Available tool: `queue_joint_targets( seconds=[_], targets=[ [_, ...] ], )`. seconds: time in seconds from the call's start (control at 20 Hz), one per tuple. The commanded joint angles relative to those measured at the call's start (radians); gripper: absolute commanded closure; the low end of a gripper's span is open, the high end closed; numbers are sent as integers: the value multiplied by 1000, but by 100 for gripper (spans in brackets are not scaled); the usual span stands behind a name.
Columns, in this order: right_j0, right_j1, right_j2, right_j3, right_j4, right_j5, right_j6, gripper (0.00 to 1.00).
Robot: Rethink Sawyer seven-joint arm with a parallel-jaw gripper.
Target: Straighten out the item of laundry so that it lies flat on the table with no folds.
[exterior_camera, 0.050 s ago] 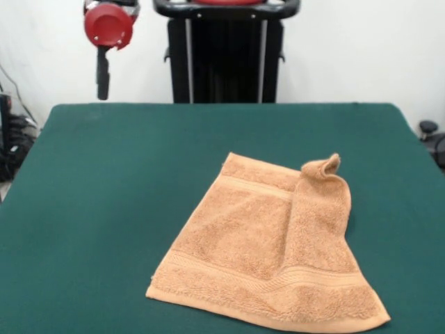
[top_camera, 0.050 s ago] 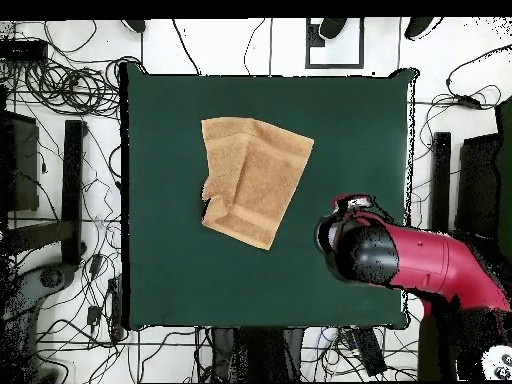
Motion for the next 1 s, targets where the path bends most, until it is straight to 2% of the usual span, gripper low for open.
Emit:
queue_joint_targets(
  seconds=[0.05, 0.2, 0.4, 0.6, 0.8, 1.0],
  targets=[
    [-38, -36, 194, 183, 108, -74, -121, 0],
    [-114, -55, 265, 234, 166, -120, -121, 0],
    [-191, -85, 318, 267, 191, -104, -166, 0],
    [-303, -61, 422, 321, 228, -148, -168, 0],
    [-346, -35, 439, 328, 195, -168, -163, 0],
    [-383, 48, 461, 337, 147, -242, -135, 0]
  ],
)
